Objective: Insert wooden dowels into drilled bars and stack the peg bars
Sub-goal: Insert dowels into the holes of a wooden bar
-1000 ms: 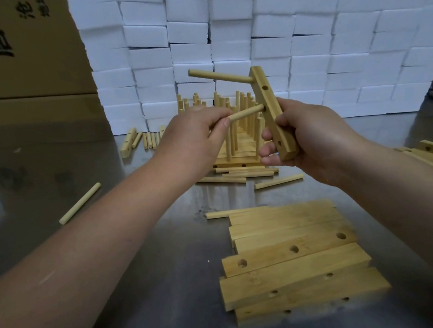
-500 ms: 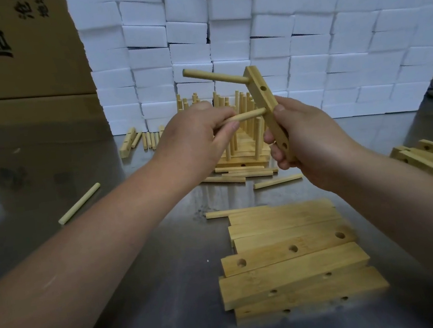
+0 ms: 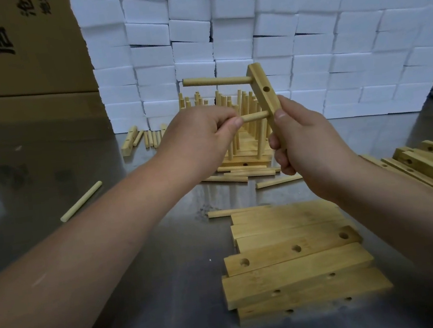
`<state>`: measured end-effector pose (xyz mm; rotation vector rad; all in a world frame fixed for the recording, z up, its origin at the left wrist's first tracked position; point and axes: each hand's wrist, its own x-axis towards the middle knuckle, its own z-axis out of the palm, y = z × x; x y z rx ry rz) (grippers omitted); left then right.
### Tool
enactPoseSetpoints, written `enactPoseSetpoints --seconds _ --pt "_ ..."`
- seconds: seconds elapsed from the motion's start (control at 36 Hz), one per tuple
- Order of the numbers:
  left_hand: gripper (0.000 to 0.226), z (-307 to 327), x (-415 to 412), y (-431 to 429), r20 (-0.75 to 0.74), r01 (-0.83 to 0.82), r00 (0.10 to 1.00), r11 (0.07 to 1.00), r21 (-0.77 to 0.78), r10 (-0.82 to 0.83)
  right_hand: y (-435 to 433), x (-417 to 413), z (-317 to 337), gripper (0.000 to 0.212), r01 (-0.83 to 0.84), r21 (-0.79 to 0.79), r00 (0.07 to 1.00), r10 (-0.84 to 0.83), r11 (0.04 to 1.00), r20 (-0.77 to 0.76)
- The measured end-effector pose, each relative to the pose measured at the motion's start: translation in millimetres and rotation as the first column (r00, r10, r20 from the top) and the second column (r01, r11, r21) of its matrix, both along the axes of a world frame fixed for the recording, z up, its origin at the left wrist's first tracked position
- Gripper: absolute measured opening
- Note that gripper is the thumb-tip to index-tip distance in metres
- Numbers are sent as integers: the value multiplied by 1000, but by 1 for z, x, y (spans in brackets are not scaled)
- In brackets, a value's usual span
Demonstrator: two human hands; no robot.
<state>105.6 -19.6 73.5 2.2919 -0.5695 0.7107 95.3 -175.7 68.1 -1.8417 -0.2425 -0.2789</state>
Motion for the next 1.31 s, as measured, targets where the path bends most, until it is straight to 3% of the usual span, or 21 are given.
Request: enactPoseSetpoints --seconds 0.11,0.22,0.31,0.39,0.47,0.53,0.58,0.64,0.69,0.75,0.81,0.94,1.03,1.22,1.31 --pt "27 4 -3 -4 -147 10 988 987 -161 -34 -1 -1 0 36 19 -36 999 -18 999 35" --pt "29 8 -3 -5 -311 -34 950 976 -216 -36 0 -1 -3 38 26 -70 999 -23 997 40" --pt "27 14 -5 -5 -321 -64 947 980 -189 0 1 -1 0 34 29 -57 998 -26 998 55" --pt "32 23 -9 -5 -195 -99 977 993 -59 85 2 0 6 30 9 38 999 -11 999 46" --pt "42 28 -13 -5 69 -250 968 949 192 241 0 4 9 33 34 100 999 -36 994 18" --pt "40 33 -17 -1 258 -319 928 932 175 269 -3 7 10 37 67 133 998 -66 989 -16" --pt "32 41 -18 5 351 -317 894 947 54 279 -7 8 12 37 63 156 997 -56 986 -48" --pt "33 47 -13 13 287 -298 909 952 -65 304 -8 6 13 29 21 165 999 -12 986 -52" --pt "39 50 -6 23 70 -288 951 945 -155 301 -6 5 14 28 -25 147 999 32 989 -39" --pt "33 52 -3 31 -117 -268 961 950 -161 251 -4 2 13 29 -72 113 997 76 991 -33" --pt "20 53 -3 37 -202 -218 960 969 -116 192 -1 -1 13 29 -119 95 991 124 988 -40" --pt "18 54 -6 32 -205 -173 960 980 101 190 -2 -2 15 23 -180 63 976 186 982 -114" --pt "16 51 -8 26 -201 -107 970 982 157 138 -3 -2 15 19 -176 59 970 183 983 -161" --pt "25 45 -10 16 -248 -11 966 966 260 78 -1 -4 11 39 -98 -88 995 99 991 3" --pt "24 42 -11 12 -168 -60 977 922 383 133 0 -4 8 41 -82 -119 995 87 990 43"
